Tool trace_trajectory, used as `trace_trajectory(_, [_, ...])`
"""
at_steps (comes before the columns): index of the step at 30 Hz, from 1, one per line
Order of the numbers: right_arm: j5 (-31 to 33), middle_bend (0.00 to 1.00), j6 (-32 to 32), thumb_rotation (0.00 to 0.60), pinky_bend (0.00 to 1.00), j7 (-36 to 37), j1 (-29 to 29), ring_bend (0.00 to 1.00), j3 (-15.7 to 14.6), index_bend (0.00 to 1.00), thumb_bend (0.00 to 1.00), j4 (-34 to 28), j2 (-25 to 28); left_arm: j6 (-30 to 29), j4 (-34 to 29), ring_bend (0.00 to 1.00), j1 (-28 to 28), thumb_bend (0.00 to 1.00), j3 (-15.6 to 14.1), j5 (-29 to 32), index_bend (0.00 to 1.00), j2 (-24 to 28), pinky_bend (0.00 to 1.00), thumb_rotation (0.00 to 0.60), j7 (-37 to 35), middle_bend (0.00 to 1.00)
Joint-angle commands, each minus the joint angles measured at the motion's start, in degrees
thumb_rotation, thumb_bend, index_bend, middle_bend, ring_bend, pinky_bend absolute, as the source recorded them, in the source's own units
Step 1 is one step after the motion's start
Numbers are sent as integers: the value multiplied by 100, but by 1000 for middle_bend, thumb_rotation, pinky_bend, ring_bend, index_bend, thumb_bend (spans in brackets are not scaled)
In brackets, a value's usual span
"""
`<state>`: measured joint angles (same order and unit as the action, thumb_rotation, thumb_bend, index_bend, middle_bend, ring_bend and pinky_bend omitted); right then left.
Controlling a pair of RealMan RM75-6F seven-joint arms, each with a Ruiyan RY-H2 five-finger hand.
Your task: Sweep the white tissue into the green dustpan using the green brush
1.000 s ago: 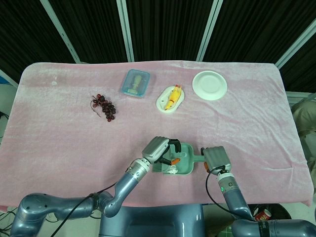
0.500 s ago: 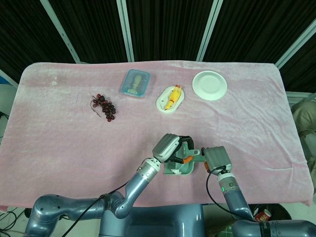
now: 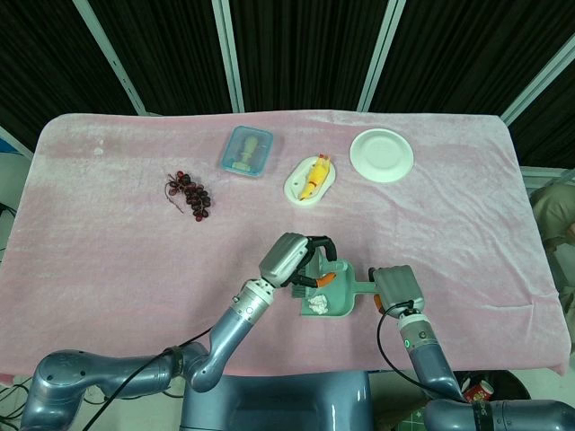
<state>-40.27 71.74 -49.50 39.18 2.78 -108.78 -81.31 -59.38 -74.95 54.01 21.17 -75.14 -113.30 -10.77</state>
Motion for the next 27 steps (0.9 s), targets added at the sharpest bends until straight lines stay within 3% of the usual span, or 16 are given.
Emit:
trace_trajectory(1, [7, 544, 3, 600, 769, -9, 8, 684, 3, 562, 483, -6, -9, -12, -244, 876, -107, 356, 0, -22, 652, 330, 994, 600, 73, 671])
trace_trajectory(18, [126, 530, 16, 600, 769, -55, 27, 684, -31, 562, 477, 35, -175, 151, -1180, 876, -701, 356, -599, -233, 649, 2177, 994, 600, 434, 669])
trace_trajectory(27, [206, 437, 157, 600, 769, -174, 14, 684, -53, 531, 357, 27, -222, 116, -1381, 880, -929, 355, -785, -196, 644, 2636, 994, 600, 421, 668])
